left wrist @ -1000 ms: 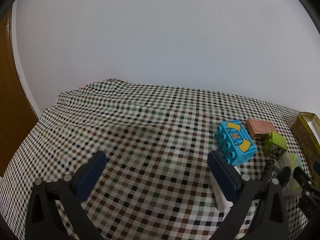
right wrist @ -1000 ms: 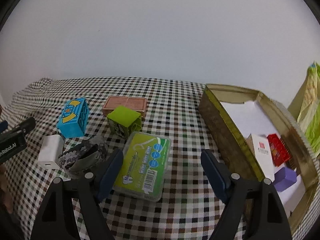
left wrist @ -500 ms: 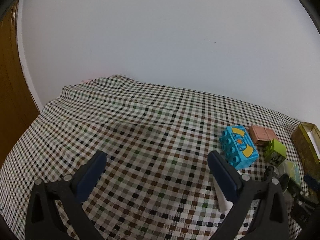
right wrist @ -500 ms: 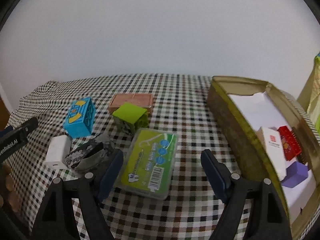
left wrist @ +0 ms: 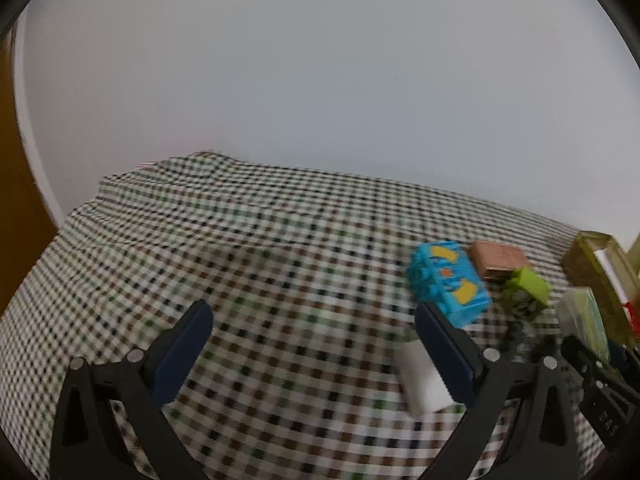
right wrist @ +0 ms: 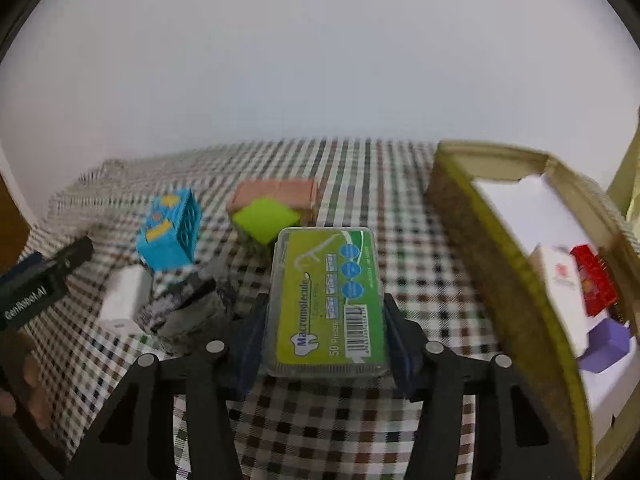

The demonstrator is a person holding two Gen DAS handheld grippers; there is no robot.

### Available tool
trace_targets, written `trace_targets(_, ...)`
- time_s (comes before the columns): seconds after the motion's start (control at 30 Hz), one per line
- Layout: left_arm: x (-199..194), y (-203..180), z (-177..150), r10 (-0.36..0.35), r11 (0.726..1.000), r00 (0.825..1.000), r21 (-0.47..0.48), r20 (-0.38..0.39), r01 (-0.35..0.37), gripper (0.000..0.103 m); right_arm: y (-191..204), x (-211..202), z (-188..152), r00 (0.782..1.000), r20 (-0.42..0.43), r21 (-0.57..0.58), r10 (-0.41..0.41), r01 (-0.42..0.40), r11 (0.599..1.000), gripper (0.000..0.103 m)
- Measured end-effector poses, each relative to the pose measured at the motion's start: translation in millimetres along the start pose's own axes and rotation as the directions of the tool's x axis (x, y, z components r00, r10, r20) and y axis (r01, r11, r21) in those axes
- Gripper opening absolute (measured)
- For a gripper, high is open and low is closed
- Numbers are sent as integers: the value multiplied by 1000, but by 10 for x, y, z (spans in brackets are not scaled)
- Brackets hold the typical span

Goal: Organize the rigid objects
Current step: 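Grasp the green floss box with the right gripper, then grasp the white plug charger with the left gripper while the right gripper holds the floss box, then carry the charger and floss box over the gold tin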

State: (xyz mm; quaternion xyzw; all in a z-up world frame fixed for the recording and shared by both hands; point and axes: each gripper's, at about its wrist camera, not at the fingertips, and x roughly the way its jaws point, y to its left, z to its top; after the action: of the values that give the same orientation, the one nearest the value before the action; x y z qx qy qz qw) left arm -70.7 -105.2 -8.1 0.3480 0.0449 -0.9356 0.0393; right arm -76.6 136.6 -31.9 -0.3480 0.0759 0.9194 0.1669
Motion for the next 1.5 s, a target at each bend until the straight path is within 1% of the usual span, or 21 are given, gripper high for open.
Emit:
trace_targets(0.1, 57, -84, -17, -45, 999, 999, 5, -27, 45, 102, 33, -128, 14, 996, 86, -19, -21, 22, 1000, 56)
trace_targets(0.17, 117, -154, -23, -53, 999, 997, 2, -60, 54, 99, 38, -200, 24, 991, 132, -26, -33, 36, 999, 56)
trace_targets(0.23, 166, -261, -41, -41, 999, 995, 10, -94, 42, 92, 29, -229, 28, 988, 156, -24, -22, 26, 999, 56)
trace_targets(0.33, 231, -426, -72, -1, 999, 993, 51, -118, 7, 90, -17, -246, 42, 987, 161, -4, 17, -17, 1000, 56)
trace_targets(0.37, 253, -464, -81, 14, 998, 992, 65, -129, -6, 89, -24, -258, 49, 987, 162, 0, 21, -21, 1000, 56)
trace_targets(0.43, 312, -506, -99, 19, 997, 987, 79, -160, -6, 89, -18, -279, 62, 986, 165, 2, 22, -22, 1000, 56)
trace_targets(0.5, 379, -471, -112, 10, 998, 980, 60, -201, 3, 89, -29, -288, 71, 986, 166, 4, 27, -28, 1000, 56)
trace_targets(0.6, 404, -395, -106, 8, 999, 978, 32, -210, -1, 88, -42, -294, 57, 985, 169, -6, 25, -25, 1000, 56)
trace_targets(0.7, 369, -373, -116, 15, 999, 979, 38, -204, -7, 81, -42, -267, 40, 987, 160, -9, 29, -28, 1000, 56)
trace_targets(0.8, 306, -313, -122, 23, 999, 981, 31, -193, -17, 70, -51, -273, 32, 987, 160, -1, 31, -32, 1000, 56)
trace_targets(0.87, 264, -267, -135, 32, 999, 982, 30, -185, -26, 59, -52, -289, 29, 985, 169, 1, 29, -29, 1000, 56)
trace_targets(0.9, 237, -245, -132, 46, 999, 984, 29, -173, -41, 42, -46, -297, 27, 984, 174, 1, 27, -28, 1000, 56)
trace_targets(0.93, 193, -279, -139, 56, 998, 985, 24, -165, -53, 37, -40, -305, 25, 983, 180, 0, 27, -27, 1000, 56)
trace_targets(1.07, 146, -215, -139, 2, 1000, 988, -18, -154, -5, 37, 2, -348, 11, 977, 214, -14, 16, -13, 1000, 56)
trace_targets(1.13, 55, -195, -130, -20, 999, 993, -34, -117, 17, 37, 15, -386, 3, 971, 238, -22, 16, -11, 1000, 56)
trace_targets(1.17, -22, -189, -130, -21, 999, 996, -34, -81, 18, 37, 20, -408, -2, 967, 253, -26, 14, -8, 1000, 56)
trace_targets(1.23, -175, -208, -108, 8, 1000, 1000, -10, 14, -8, 37, 41, -468, -9, 956, 292, -37, 8, 3, 999, 56)
trace_targets(1.3, -320, -239, -92, 55, 998, 992, 14, 111, -57, 37, 53, -521, -19, 944, 329, -45, 3, 13, 999, 56)
trace_targets(1.4, -437, -226, -67, 107, 993, 972, 15, 210, -113, 37, 69, -589, -32, 929, 370, -54, -1, 22, 998, 56)
trace_targets(1.47, -437, -191, -47, 119, 992, 964, 15, 238, -126, 37, 78, -609, -33, 924, 382, -57, 4, 19, 998, 56)
trace_targets(1.5, -433, -182, -41, 117, 992, 964, 16, 241, -124, 37, 87, -614, -35, 922, 386, -60, 4, 21, 998, 56)
